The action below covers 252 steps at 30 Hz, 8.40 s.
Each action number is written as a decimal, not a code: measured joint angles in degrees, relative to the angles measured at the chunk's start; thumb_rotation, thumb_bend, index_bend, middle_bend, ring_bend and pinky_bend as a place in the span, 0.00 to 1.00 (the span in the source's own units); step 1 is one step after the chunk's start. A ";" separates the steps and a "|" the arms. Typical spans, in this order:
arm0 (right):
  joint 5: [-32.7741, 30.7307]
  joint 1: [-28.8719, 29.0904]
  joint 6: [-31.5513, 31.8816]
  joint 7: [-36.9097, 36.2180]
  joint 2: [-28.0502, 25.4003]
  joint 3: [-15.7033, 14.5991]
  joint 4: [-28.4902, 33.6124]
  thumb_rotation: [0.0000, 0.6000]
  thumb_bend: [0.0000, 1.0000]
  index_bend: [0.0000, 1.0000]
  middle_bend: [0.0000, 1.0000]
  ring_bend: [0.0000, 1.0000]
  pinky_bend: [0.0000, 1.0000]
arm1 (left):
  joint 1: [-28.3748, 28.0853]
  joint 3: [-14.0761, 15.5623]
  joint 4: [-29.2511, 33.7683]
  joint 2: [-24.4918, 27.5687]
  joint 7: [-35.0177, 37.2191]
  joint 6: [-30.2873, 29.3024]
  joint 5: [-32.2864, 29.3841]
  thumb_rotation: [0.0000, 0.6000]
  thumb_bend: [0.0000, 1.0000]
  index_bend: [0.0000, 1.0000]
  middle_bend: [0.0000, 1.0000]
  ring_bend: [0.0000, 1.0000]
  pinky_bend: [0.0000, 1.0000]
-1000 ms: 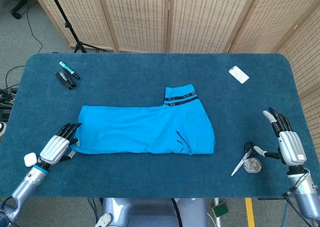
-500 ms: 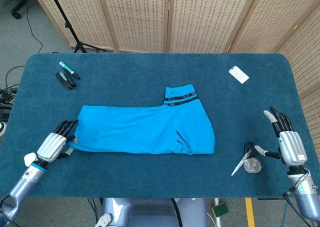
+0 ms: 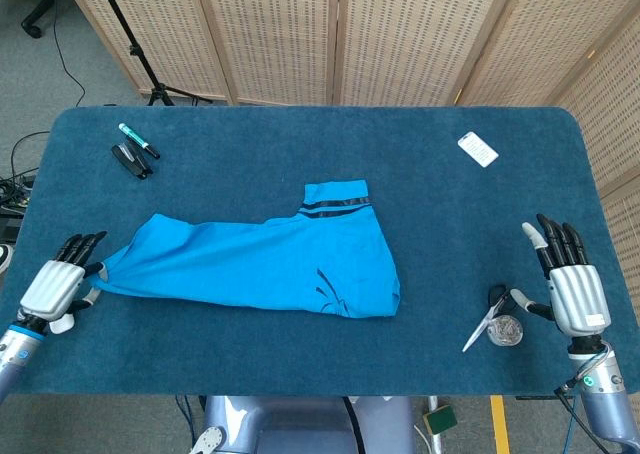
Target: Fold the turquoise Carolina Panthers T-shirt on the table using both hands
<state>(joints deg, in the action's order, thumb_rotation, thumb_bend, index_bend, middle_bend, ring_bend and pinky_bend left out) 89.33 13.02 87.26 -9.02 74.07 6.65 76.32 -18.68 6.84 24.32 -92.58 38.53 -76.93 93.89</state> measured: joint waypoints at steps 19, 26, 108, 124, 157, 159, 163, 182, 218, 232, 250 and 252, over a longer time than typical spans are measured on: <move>0.87 -0.14 0.08 0.09 -0.02 -0.59 0.76 1.00 0.00 0.00 0.00 0.00 0.00 | 1.25 -2.80 -11.31 0.23 5.28 14.30 -4.97 1.00 0.52 0.85 0.00 0.00 0.00; 0.82 -0.02 -0.45 0.49 0.13 -0.75 0.76 1.00 0.00 0.00 0.00 0.00 0.00 | 1.23 -4.04 -14.31 -0.23 7.02 20.86 -6.69 1.00 0.52 0.85 0.00 0.00 0.00; 0.57 -1.81 2.08 -7.03 -4.37 0.48 4.21 1.00 0.00 0.00 0.00 0.00 0.00 | -17.96 2.21 30.49 -6.53 -34.24 -8.03 16.62 1.00 0.44 0.77 0.00 0.00 0.00; 0.61 -1.76 1.91 -7.05 -4.43 0.52 4.28 1.00 0.00 0.00 0.00 0.00 0.00 | -16.49 -0.37 41.44 -0.11 -30.95 -9.03 12.48 1.00 0.00 0.00 0.00 0.00 0.00; -3.12 -0.40 -2.37 -6.81 -3.38 1.71 1.88 1.00 0.00 0.00 0.00 0.00 0.00 | -28.21 -17.87 54.17 4.23 -53.71 26.71 -30.67 1.00 0.32 0.37 0.00 0.00 0.00; -3.21 -0.35 -2.53 -6.85 -3.34 1.72 1.79 1.00 0.00 0.00 0.00 0.00 0.00 | -28.39 -18.02 53.88 3.88 -54.25 27.12 -31.97 1.00 0.32 0.37 0.00 0.00 0.00; -3.47 -0.33 -2.68 -7.01 -3.32 1.81 1.61 1.00 0.00 0.00 0.00 0.00 0.00 | -28.76 -18.18 53.13 3.15 -55.07 28.77 -35.53 1.00 0.32 0.37 0.00 0.00 0.00; -3.53 -0.27 -3.06 -7.27 -3.37 1.75 1.48 1.00 0.00 0.00 0.00 0.00 0.00 | -27.93 -16.59 48.13 -0.47 -51.87 30.47 -36.24 1.00 0.32 0.42 0.00 0.00 0.00; -3.61 -0.21 -3.27 -7.01 -3.46 1.73 1.60 1.00 0.00 0.00 0.00 0.00 0.00 | -27.37 -16.23 45.89 -2.00 -49.48 30.05 -32.61 1.00 0.52 0.67 0.00 0.00 0.00; -3.42 -0.34 -2.91 -7.25 -3.65 1.72 1.87 1.00 0.00 0.00 0.00 0.00 0.00 | -26.63 -15.14 45.03 -2.18 -47.57 24.54 -23.99 1.00 0.53 0.73 0.00 0.00 0.00; -3.39 -0.57 -2.42 -7.64 -3.97 1.87 2.18 1.00 0.00 0.00 0.00 0.00 0.00 | -29.58 -11.17 35.84 -3.15 -43.21 15.24 -5.31 1.00 0.50 0.74 0.00 0.00 0.00; -3.41 -0.58 -2.40 -7.65 -3.98 1.89 2.19 1.00 0.00 0.00 0.00 0.00 0.00 | -30.23 -11.23 35.53 -3.22 -43.61 15.31 -4.84 1.00 0.49 0.74 0.00 0.00 0.00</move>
<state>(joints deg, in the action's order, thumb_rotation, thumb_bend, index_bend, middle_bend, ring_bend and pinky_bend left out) 85.92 12.44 84.86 -16.66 70.09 8.54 78.50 -48.92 -4.38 59.85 -95.80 -5.08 -61.62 89.05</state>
